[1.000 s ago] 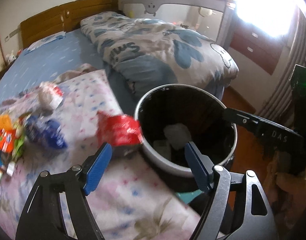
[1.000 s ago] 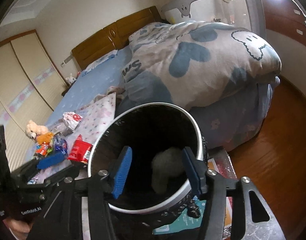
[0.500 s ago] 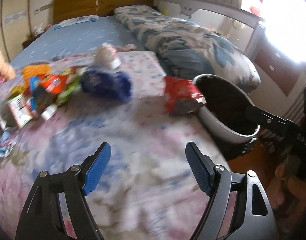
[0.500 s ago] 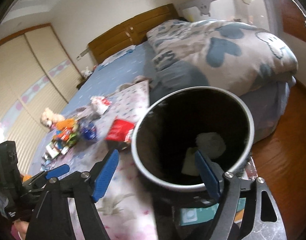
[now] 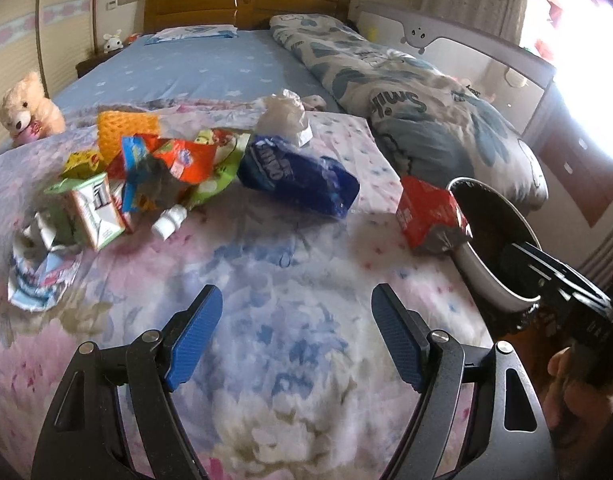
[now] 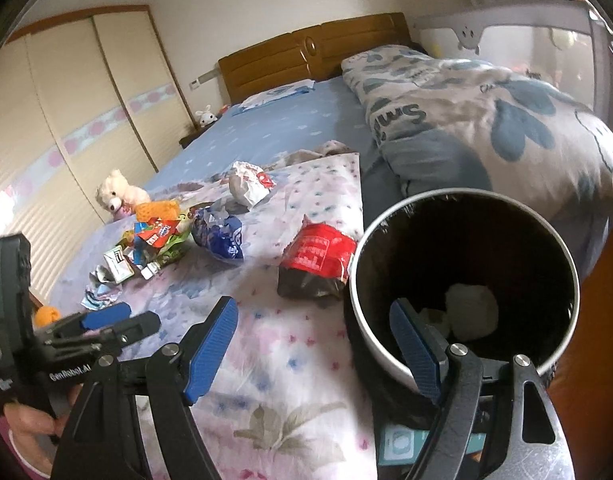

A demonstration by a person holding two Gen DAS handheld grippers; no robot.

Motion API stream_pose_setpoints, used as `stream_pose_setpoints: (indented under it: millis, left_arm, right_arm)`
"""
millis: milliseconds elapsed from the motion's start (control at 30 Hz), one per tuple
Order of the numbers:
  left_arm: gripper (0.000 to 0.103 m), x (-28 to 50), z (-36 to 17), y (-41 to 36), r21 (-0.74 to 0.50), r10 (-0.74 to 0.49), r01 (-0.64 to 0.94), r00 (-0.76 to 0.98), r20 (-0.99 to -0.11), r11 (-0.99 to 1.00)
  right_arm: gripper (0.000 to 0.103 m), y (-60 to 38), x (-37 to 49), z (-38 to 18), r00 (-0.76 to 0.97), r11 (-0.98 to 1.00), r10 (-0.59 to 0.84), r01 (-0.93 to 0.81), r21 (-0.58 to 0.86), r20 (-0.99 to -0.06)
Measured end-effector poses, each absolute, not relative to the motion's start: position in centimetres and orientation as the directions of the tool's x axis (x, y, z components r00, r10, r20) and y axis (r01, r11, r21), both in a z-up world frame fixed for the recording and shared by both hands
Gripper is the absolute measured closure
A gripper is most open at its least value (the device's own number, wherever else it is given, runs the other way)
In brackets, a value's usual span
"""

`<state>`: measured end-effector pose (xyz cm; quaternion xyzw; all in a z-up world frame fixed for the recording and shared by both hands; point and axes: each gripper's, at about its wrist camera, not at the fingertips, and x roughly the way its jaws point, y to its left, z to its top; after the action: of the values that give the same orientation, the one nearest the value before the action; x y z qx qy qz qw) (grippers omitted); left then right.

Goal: Collect trash
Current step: 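Grasp the red snack bag with the right tool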

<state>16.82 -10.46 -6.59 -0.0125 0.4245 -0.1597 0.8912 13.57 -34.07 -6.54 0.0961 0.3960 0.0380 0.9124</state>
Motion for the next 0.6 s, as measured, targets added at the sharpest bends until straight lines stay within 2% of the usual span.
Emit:
stream_pose_setpoints:
  millis: [300,567,600]
  left_arm:
    - [0.024,21.5,-5.9,-12.2,-0.212,-0.337,0.279,0.556,-0.759,0.937]
    - [0.024,25.7,-7.2,-13.5,-0.22,-0.32,0.245,0.527,-0.787,0.944]
    - [0.027,26.0,-7.4,-13.6,-0.208,-0.308,0.242,0.524,-0.794,0.948]
  right_arm:
    - [0.025,-34.0,16.5,-7.1,0.681,0.986,0.145,-0.038,0.162,-0.717]
    - [0.037,-33.9,18.9,-8.3,0.651,0.984,0.169,-0.068,0.165,-0.74]
    - [0.039,-33.7,19.2,-8.6,0.643,0.984,0.172,-0.077,0.161,-0.746]
